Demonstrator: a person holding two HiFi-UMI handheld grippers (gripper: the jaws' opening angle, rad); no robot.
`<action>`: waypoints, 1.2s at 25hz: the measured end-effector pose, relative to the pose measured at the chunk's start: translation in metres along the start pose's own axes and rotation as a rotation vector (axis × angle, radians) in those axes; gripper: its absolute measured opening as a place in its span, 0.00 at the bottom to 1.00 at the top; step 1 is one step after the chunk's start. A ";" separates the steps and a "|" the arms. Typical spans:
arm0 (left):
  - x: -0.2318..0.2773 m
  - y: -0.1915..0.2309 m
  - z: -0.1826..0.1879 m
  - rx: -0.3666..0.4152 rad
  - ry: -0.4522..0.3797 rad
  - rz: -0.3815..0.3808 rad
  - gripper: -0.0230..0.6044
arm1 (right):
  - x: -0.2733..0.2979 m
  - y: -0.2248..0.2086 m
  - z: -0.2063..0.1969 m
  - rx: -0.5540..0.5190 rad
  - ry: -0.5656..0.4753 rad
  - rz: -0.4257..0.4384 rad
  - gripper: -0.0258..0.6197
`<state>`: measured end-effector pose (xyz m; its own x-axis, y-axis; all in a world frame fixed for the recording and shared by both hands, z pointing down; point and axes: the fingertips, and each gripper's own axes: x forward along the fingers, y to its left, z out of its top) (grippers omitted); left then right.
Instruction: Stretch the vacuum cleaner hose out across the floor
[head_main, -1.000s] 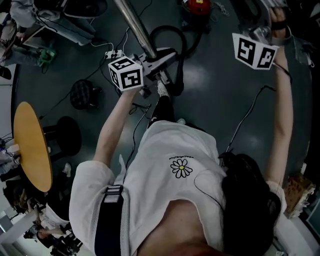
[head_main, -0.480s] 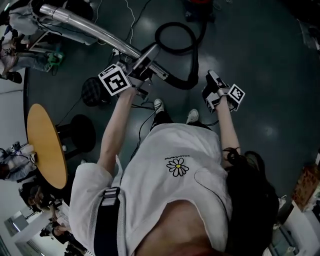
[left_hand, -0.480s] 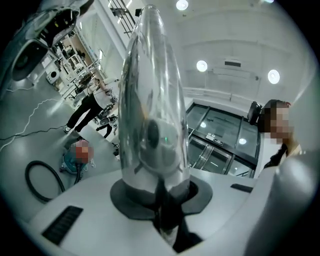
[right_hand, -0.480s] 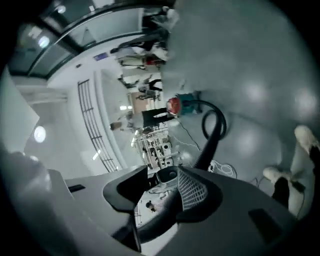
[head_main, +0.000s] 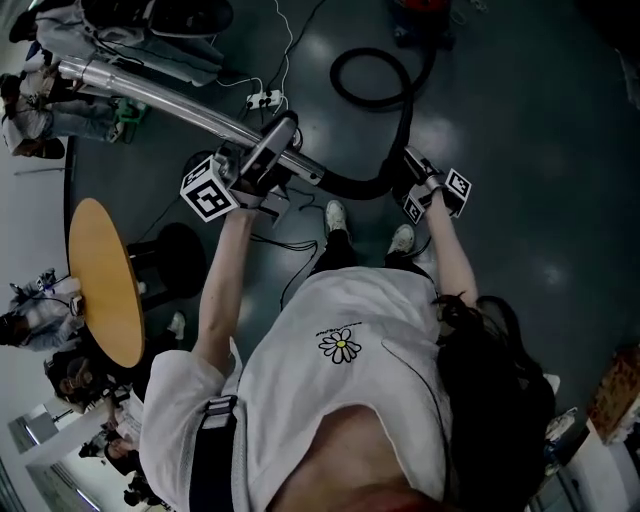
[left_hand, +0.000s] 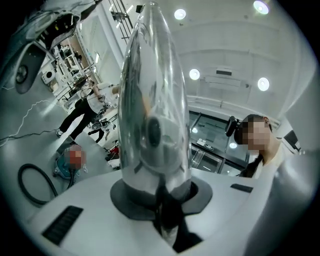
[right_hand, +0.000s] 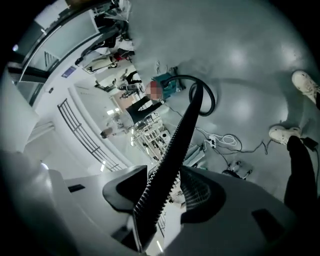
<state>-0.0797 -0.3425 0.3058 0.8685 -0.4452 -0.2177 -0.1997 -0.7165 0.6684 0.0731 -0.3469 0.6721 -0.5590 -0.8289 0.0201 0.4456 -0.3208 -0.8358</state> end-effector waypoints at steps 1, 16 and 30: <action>-0.002 -0.004 0.002 0.012 0.003 -0.007 0.15 | 0.004 -0.002 -0.007 0.018 0.031 0.004 0.34; -0.017 -0.012 0.015 -0.028 -0.003 -0.161 0.15 | 0.010 0.025 -0.024 0.248 -0.001 0.354 0.34; -0.046 0.091 -0.116 -0.227 0.637 0.486 0.42 | -0.060 0.095 0.079 -0.054 -0.402 0.445 0.34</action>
<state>-0.0854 -0.3254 0.4591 0.8132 -0.2393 0.5305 -0.5816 -0.3670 0.7260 0.2040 -0.3637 0.6352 -0.0140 -0.9900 -0.1405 0.5340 0.1114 -0.8381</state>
